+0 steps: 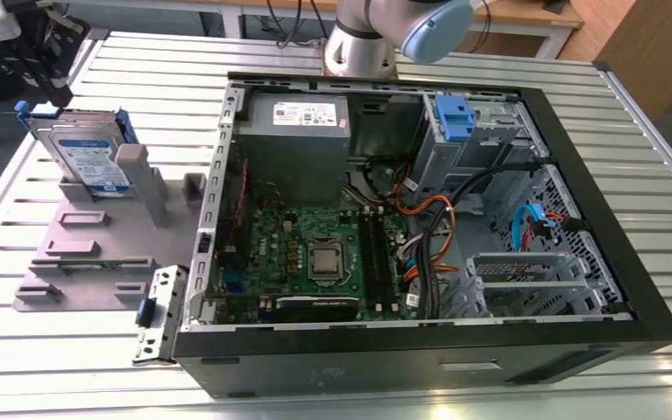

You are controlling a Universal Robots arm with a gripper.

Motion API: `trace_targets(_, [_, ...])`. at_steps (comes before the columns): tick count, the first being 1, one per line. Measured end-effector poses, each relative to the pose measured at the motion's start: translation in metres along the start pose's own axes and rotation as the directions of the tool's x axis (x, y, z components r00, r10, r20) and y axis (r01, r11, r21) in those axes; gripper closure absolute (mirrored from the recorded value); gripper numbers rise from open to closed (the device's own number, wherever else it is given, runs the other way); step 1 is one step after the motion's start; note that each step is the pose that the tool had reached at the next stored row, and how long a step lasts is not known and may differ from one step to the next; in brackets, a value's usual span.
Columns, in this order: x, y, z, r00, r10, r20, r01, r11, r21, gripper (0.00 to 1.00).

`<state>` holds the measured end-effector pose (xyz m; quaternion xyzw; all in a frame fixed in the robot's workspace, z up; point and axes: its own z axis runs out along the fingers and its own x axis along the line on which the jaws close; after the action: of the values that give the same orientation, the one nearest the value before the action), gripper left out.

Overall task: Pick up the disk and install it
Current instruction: 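Reach for the disk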

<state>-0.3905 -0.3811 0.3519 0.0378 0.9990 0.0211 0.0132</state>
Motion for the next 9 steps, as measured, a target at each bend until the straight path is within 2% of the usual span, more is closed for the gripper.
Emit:
trace_targets(4, [0.0002,0.0,0.0001,1.0,0.0,0.0001,0.0,1.0,0.0,0.89])
trace_targets(9, [0.0003,-0.0002,0.0038,1.0,0.0,0.0,0.0,1.0,0.0,0.89])
